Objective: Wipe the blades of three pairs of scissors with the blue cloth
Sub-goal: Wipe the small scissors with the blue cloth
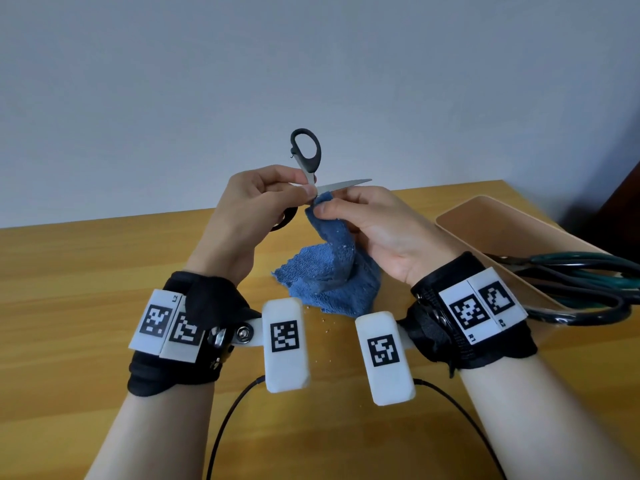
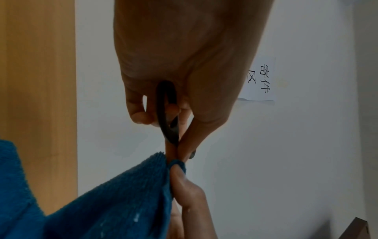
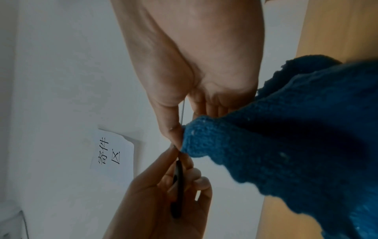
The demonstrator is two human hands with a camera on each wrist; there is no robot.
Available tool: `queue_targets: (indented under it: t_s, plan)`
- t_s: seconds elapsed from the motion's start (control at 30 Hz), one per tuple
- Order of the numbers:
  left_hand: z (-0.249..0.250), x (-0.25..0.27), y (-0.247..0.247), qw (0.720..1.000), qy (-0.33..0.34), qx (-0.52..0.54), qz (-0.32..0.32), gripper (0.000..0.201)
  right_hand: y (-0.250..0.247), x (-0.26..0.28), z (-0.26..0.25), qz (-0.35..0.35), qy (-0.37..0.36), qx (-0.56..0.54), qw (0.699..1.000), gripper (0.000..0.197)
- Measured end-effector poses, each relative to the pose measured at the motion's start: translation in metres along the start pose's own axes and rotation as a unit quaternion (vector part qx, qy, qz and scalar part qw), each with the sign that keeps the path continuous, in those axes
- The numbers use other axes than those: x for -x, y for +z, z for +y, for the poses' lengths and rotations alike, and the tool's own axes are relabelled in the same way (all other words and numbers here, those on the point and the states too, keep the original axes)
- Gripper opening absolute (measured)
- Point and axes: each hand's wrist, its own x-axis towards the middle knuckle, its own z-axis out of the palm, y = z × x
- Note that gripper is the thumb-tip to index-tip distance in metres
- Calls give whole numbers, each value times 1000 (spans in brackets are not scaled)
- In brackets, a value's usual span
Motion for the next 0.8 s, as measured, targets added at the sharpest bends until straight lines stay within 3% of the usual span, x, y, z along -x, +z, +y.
queue_targets:
  t_s: [0.03,0.17,0.3,0.4,0.5,0.7,0.8]
  plan:
    - [0,0,-2,1000,-1,1,0,5,0,0,-1,-7,2,2,1000,8]
    - [-1,0,-4,1000,-3,4,12,6,-6,0,0,-43,3,-5,999,21]
    - [-1,0,-2,1000,-5,1,5,10,-6,0,2,-15,-1,-17,1000,10]
    - [-1,0,-2,1000,-9,-4,-4,8,-3,-1,4,1,4,-15,1000,19]
    - [-1,0,-4,1000,-12,-11,-2,8,0,-1,3,-1,8,-13,1000,6]
    - [-1,1,-7,1000,-21,-11,0,17,-1,-2,2,-25,9,-10,1000,27]
    - [0,2,-7,1000,-16,-14,-2,15,-3,-2,2,5,19,-13,1000,29]
